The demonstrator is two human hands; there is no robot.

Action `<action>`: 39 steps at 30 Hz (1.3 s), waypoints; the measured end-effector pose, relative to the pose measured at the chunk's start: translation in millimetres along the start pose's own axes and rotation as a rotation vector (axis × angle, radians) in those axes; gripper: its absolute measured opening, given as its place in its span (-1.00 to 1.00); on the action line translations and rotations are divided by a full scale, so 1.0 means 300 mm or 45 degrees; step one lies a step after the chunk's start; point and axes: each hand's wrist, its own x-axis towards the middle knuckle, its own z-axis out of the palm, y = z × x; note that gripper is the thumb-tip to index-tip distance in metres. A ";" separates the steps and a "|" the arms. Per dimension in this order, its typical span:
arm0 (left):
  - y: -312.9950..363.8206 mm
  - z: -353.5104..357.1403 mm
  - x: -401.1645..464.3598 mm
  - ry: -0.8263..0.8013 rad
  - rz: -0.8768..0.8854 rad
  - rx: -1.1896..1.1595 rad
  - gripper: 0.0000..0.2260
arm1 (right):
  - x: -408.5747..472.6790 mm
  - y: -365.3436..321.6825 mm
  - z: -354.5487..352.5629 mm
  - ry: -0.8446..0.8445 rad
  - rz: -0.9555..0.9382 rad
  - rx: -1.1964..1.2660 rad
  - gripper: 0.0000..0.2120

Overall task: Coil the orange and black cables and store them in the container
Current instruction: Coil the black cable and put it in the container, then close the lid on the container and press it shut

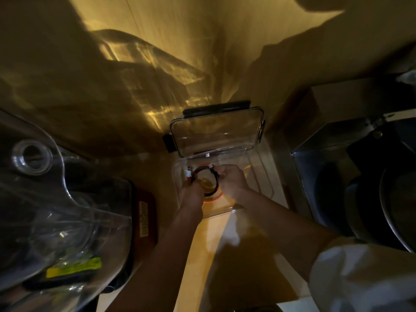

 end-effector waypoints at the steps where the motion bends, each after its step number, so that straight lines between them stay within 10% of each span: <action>1: 0.000 0.000 0.003 -0.006 0.015 0.009 -0.70 | 0.002 0.007 0.005 0.007 -0.007 0.004 -0.69; 17: -0.008 -0.029 -0.015 -0.019 0.009 -0.057 -0.68 | -0.008 0.051 0.007 0.161 -0.070 0.058 -0.76; 29: 0.182 -0.079 -0.038 0.207 0.650 0.062 -0.92 | -0.095 -0.147 -0.272 0.622 -0.442 0.116 -0.78; 39: 0.227 -0.061 0.168 0.079 0.421 -0.056 -0.54 | 0.092 -0.137 -0.373 0.458 -0.143 0.074 -0.67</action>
